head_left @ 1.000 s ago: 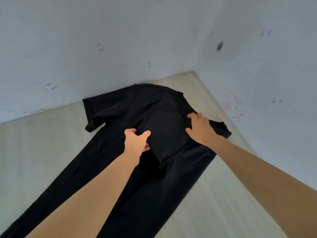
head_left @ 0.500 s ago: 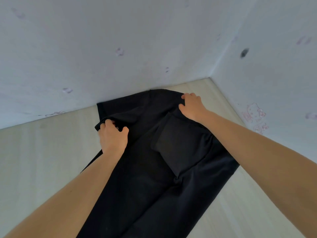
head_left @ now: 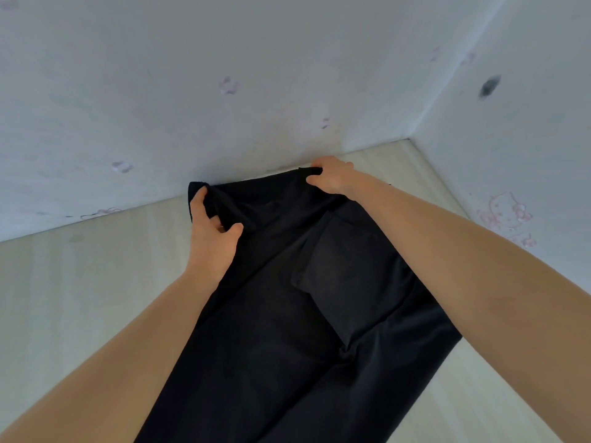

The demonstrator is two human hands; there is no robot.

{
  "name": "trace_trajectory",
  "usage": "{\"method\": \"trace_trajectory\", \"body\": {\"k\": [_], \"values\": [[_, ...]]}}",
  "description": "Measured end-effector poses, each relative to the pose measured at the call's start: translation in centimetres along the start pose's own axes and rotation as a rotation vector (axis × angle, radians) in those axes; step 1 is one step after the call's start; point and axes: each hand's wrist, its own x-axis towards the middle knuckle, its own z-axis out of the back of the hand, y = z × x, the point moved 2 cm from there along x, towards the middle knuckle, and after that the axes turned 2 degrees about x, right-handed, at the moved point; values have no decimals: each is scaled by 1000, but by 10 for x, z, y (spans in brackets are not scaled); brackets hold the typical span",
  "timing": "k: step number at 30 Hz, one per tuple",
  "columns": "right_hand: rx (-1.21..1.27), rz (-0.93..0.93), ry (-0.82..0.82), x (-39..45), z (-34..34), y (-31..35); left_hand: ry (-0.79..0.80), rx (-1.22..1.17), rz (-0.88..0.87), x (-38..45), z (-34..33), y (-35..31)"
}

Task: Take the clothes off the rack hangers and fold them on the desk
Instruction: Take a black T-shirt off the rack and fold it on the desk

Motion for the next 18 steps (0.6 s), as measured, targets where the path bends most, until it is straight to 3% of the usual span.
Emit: {"method": "trace_trajectory", "body": {"k": [6,13,15,18], "values": [[425,143,-117,-42,28,-8,-131,64,-141,-25,5,-23],[525,185,-378,-144,46,-61,-7,42,-310,-116,-7,-30],[430,89,-351,-167,27,-94,116,111,-249,-140,-19,-9],[198,-88,-141,-187,-9,-136,296,237,-107,-161,-37,24]]}}
